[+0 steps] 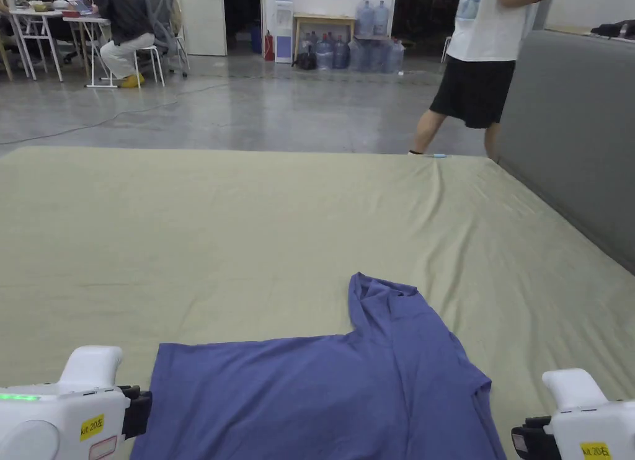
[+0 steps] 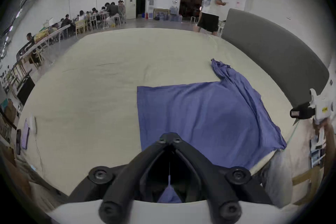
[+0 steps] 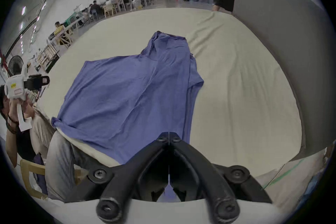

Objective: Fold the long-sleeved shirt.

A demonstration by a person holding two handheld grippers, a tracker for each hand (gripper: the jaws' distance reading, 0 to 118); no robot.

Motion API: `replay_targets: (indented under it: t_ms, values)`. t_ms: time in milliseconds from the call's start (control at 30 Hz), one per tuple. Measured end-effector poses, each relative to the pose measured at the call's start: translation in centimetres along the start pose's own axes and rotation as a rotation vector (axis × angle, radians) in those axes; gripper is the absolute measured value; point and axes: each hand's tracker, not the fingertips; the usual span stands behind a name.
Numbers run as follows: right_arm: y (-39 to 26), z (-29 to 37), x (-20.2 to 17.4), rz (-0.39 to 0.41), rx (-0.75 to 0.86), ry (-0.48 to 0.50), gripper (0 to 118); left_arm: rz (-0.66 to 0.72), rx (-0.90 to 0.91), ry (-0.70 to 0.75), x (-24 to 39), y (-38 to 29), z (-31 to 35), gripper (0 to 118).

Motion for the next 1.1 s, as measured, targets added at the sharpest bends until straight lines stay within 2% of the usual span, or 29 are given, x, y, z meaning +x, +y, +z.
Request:
replay_targets:
  t_ms: [133, 200, 400, 433, 500, 533, 600, 700, 867, 900, 933, 1000, 1033, 1067, 1100]
  values:
    - [5.6, -2.3, -0.5, 0.005, 0.017, 0.007, 0, 0.019, -0.014, 0.001, -0.4, 3.0, -3.5, 0]
    - [10.0, -4.3, -1.1, 0.036, 0.034, 0.007, 0, 0.017, -0.016, 0.011, -0.6, 5.2, -6.2, 0]
    - [24.7, -14.2, -1.5, 0.037, 0.015, -0.008, 0, 0.067, -0.044, 0.041, -1.7, 10.2, -14.1, 0]
    - [26.9, -16.0, -1.4, 0.016, 0.004, -0.012, 12, 0.073, -0.056, 0.046, -1.8, 10.8, -15.3, 0]
    - [30.6, -19.4, -1.0, -0.054, -0.025, 0.004, 74, 0.072, -0.067, 0.056, -1.9, 11.8, -17.1, 0]
    - [31.9, -21.1, -0.9, -0.084, -0.047, 0.017, 81, 0.069, -0.069, 0.061, -2.0, 12.0, -17.9, 0]
    - [34.3, -24.4, -0.4, -0.095, -0.092, 0.012, 80, 0.066, -0.072, 0.059, -2.1, 12.5, -18.9, 0]
    - [36.0, -28.2, 0.0, -0.106, -0.14, -0.08, 80, 0.075, -0.068, 0.037, -1.9, 12.4, -19.0, 0]
    - [35.5, -32.2, 0.2, -0.145, -0.226, -0.099, 79, 0.075, -0.077, 0.023, -2.2, 11.9, -19.8, 0]
    - [35.5, -32.8, 0.1, -0.145, -0.248, -0.109, 74, 0.075, -0.079, 0.028, -2.3, 11.7, -19.9, 0]
    - [35.2, -33.3, -0.1, -0.141, -0.276, -0.124, 61, 0.074, -0.082, 0.029, -2.4, 11.7, -20.0, 0]
    - [34.1, -34.2, -0.7, -0.112, -0.342, -0.129, 21, 0.076, -0.086, 0.028, -2.8, 11.4, -20.1, 0]
    - [34.6, -35.3, -0.4, -0.102, -0.351, -0.114, 9, 0.079, -0.089, 0.027, -2.9, 11.3, -20.1, 0]
    - [34.4, -35.0, -0.5, -0.111, -0.302, -0.062, 9, 0.08, -0.091, 0.026, -2.9, 11.3, -20.1, 0]
    - [34.5, -34.6, -0.8, -0.12, -0.288, -0.071, 8, 0.08, -0.092, 0.026, -2.9, 11.2, -20.0, 0]
